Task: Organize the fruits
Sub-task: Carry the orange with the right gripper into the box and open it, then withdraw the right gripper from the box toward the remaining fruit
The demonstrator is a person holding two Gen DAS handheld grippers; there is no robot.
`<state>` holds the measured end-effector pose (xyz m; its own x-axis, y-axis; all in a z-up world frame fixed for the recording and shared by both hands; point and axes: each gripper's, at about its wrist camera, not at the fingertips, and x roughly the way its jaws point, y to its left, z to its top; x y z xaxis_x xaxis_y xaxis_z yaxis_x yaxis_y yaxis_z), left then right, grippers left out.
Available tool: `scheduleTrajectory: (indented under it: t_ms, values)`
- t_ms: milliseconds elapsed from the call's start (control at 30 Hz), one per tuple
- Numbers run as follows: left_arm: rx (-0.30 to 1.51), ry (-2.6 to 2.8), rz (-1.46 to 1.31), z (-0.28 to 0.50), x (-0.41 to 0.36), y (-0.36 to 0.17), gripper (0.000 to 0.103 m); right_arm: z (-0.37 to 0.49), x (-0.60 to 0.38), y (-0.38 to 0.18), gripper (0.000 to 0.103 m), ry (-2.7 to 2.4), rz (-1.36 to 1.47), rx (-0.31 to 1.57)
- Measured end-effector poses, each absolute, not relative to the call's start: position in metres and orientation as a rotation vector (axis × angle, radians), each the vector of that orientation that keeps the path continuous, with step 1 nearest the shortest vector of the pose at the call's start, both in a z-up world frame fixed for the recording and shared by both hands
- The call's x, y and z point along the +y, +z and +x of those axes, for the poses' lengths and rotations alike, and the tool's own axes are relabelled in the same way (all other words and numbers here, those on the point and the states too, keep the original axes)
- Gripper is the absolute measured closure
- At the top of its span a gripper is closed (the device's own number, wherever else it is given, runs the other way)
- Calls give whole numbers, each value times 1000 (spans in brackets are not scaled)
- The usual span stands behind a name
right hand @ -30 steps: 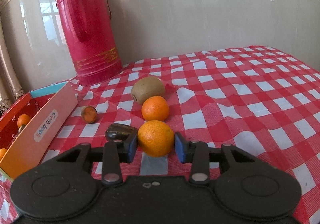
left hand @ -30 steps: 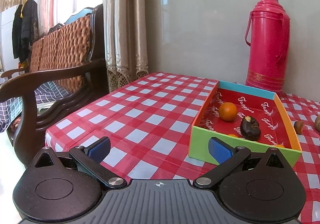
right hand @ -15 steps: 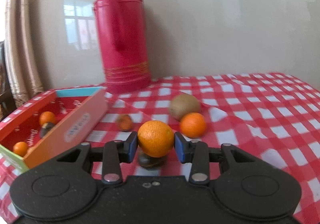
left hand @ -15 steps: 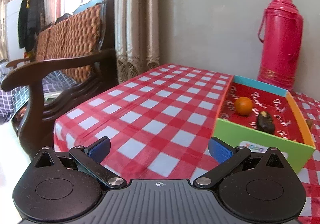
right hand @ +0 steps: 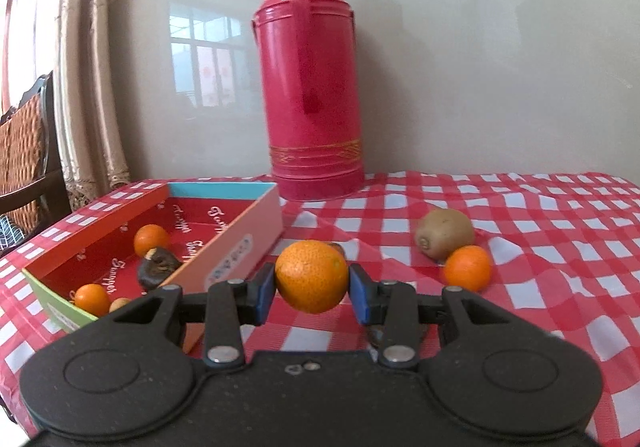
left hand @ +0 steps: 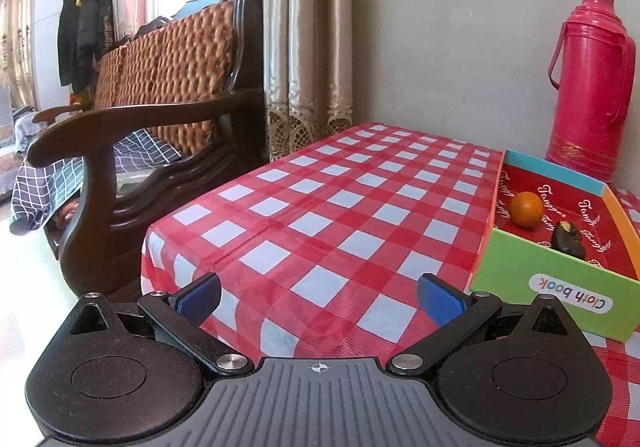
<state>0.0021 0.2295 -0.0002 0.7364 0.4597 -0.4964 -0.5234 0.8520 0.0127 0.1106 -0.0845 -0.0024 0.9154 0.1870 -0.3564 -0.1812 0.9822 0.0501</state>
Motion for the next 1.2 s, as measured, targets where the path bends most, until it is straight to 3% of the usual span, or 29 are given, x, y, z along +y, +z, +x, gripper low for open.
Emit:
scheduleTrajectory:
  t_ms: [1000, 1200]
  values:
    - [506, 542, -151, 0, 232, 1, 0, 110, -1, 5, 72, 455, -74, 377]
    - [510, 539, -149, 2, 230, 2, 0, 107, -6, 7, 57, 454, -57, 344]
